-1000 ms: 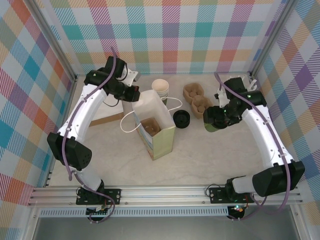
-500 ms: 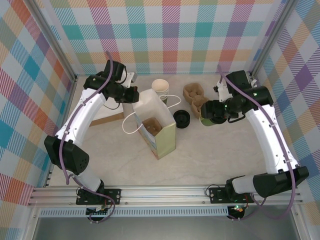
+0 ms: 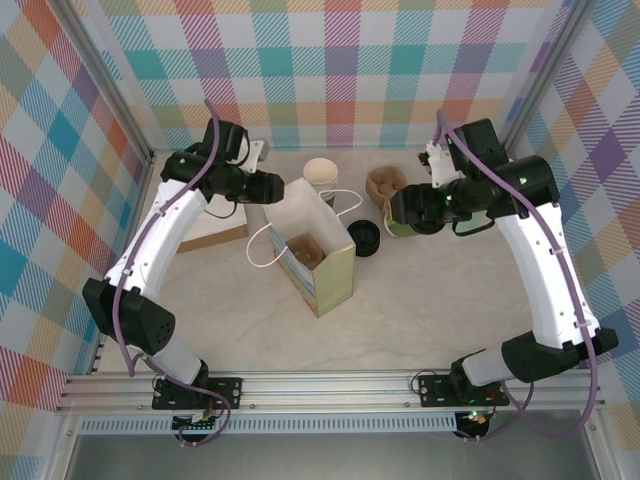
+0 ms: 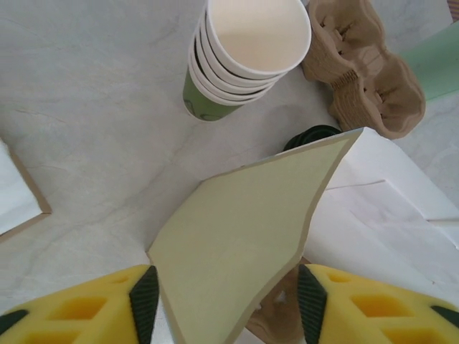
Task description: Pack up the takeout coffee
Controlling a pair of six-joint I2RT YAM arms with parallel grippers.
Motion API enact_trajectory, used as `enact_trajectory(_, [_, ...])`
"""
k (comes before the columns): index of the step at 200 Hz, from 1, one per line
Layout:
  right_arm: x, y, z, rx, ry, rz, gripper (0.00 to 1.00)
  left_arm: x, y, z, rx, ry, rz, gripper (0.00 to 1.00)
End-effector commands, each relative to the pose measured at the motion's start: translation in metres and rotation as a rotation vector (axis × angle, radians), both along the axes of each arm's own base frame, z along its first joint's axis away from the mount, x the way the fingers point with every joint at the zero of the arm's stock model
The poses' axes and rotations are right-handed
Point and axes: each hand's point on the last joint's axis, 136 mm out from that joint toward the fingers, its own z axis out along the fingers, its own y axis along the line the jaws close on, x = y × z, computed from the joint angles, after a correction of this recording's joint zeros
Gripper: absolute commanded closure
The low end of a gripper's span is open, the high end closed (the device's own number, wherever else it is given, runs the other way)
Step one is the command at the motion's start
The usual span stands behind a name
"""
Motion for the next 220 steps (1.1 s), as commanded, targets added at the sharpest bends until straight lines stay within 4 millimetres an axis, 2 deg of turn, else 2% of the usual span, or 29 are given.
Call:
enact_trajectory(1, [-0.006, 0.017, 0.013, 0.011, -0.009, 0.032, 0.15, -0.007, 0.011, 0.037, 0.008, -0.099, 0.040, 0.41])
enact_trajectory(28, [-0.006, 0.049, 0.022, 0.017, -0.030, 0.108, 0.16, -0.013, 0.023, 0.052, 0.004, -0.144, 0.097, 0.37])
enact_trajectory(51, [-0.006, 0.077, 0.027, 0.026, -0.045, 0.173, 0.16, -0.021, 0.028, 0.056, -0.013, -0.160, 0.124, 0.36])
enact_trajectory(95, [-0.002, 0.129, 0.030, 0.044, -0.062, 0.274, 0.16, -0.031, 0.016, 0.044, -0.118, -0.121, 0.118, 0.34])
enact_trajectory(144, [0.002, 0.170, 0.003, 0.015, -0.008, 0.334, 0.17, -0.028, 0.003, 0.014, -0.188, -0.031, 0.121, 0.33])
enact_trajectory(174, [0.000, 0.184, -0.013, -0.005, 0.030, 0.348, 0.17, -0.030, 0.004, -0.004, -0.168, 0.011, 0.129, 0.34])
enact_trajectory(220, [-0.005, 0.204, -0.036, -0.020, 0.093, 0.374, 0.17, -0.038, 0.004, -0.015, -0.178, 0.036, 0.129, 0.38])
